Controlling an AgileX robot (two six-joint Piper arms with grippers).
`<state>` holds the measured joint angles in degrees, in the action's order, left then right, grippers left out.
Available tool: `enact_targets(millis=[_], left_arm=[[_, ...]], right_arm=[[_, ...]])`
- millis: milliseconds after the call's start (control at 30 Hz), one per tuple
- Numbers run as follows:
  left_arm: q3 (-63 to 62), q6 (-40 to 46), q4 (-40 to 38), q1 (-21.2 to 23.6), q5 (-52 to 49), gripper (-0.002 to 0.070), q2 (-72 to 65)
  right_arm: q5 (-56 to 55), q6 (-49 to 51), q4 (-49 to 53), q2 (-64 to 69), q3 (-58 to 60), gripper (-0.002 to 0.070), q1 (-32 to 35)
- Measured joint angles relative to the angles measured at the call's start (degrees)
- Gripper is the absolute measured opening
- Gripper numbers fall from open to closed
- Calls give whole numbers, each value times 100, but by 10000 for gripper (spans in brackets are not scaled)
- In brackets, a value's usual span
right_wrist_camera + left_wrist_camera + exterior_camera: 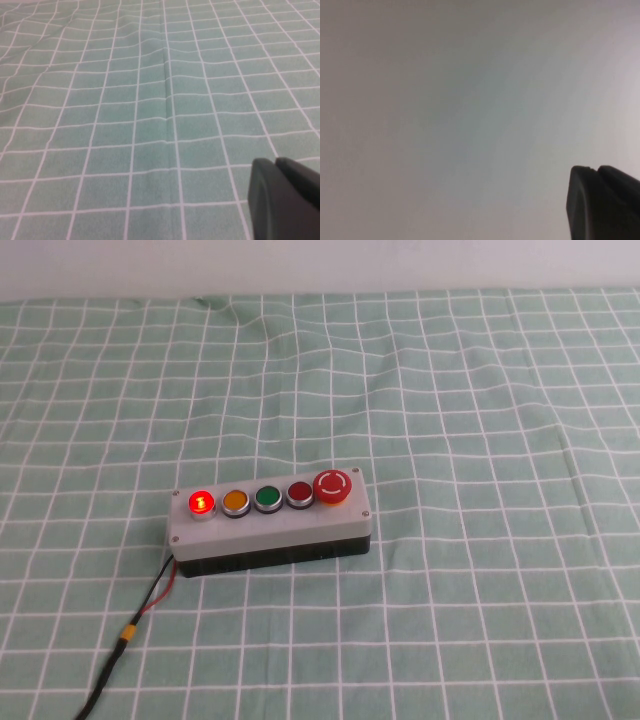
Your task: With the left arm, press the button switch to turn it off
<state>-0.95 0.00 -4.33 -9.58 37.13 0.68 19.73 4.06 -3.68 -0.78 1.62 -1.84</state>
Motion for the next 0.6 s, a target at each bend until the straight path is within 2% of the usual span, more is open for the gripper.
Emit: enact_targets(millis=[133,333,600], left_arm=[[-832,0,12,0,-562,-3,10],[-2512,0,71,0,-2742,-3,-308],[-4075,0,236,0,-5427,-3,-1984]], right_arm=[[0,0,0,0,0,-16,0],[0,0,0,0,0,-16,0],[0,0,0,0,0,-16,0]])
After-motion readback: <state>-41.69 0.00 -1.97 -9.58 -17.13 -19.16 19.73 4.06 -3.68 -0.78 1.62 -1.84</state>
